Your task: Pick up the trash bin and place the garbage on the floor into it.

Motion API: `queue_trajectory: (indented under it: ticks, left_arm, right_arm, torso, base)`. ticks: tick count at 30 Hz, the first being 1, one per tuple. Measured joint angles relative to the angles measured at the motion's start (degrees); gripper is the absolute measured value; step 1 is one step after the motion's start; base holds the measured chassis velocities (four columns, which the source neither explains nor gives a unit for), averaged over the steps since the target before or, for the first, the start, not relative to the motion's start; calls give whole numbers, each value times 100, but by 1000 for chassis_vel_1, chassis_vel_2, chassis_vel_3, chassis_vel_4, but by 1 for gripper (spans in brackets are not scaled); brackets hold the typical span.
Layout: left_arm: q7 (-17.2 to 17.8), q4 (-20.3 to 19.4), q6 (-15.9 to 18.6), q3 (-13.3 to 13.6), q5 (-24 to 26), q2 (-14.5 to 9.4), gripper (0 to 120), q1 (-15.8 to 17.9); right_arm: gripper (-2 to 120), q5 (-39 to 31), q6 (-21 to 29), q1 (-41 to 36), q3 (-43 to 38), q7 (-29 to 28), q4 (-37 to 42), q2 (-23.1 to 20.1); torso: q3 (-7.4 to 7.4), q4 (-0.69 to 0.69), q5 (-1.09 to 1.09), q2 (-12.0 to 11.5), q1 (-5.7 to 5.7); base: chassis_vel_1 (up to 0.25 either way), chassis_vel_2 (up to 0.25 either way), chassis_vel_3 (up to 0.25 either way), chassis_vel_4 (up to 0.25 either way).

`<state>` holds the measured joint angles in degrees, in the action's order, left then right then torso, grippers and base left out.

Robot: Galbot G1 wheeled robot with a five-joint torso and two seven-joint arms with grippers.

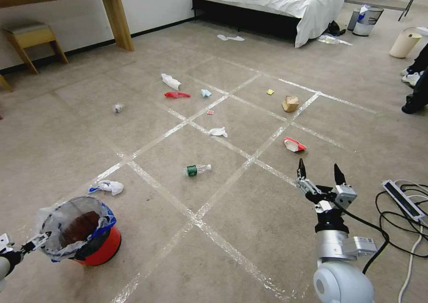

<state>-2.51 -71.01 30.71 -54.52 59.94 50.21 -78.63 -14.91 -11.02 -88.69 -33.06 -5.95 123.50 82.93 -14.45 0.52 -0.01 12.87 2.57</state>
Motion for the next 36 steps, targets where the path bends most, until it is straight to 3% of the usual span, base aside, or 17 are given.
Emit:
queue_trajectory:
  ticks: [17, 25, 28, 30, 32, 36]
  left_arm:
    - [-29, 228, -18, 220, -137, 127, 94, 390]
    - [-77, 263, -45, 277, -204, 61, 64, 405]
    - [-93, 264, -60, 283, -219, 35, 58, 383]
    - [-114, 263, -71, 307, -233, -8, 43, 363]
    - [-121, 260, -75, 317, -238, -19, 40, 357]
    - [-147, 202, -77, 359, -253, -45, 22, 343]
  right_arm:
    - [100, -6, -29, 46, 12, -31, -114, -41]
    - [100, 1, -56, 83, 30, -42, -193, -16]
    - [100, 17, -63, 101, 49, -42, -220, -2]
    - [100, 44, -78, 127, 68, -43, -266, 23]
    - [100, 52, -84, 131, 74, -43, -275, 32]
    - [100, 65, -109, 134, 82, -43, -293, 49]
  torso:
    - [0, 2, 0, 0, 0]
    - [0, 1, 0, 0, 0]
    - [0, 1, 0, 0, 0]
    - [0, 0, 0, 0, 0]
    - [0, 1, 0, 0, 0]
    - [0, 1, 0, 0, 0]
  base:
    - [0, 0, 0, 0]
    - [0, 0, 0, 0]
    - [0, 0, 0, 0]
    - [0, 0, 0, 0]
    - [0, 0, 0, 0]
    - [0, 0, 0, 0]
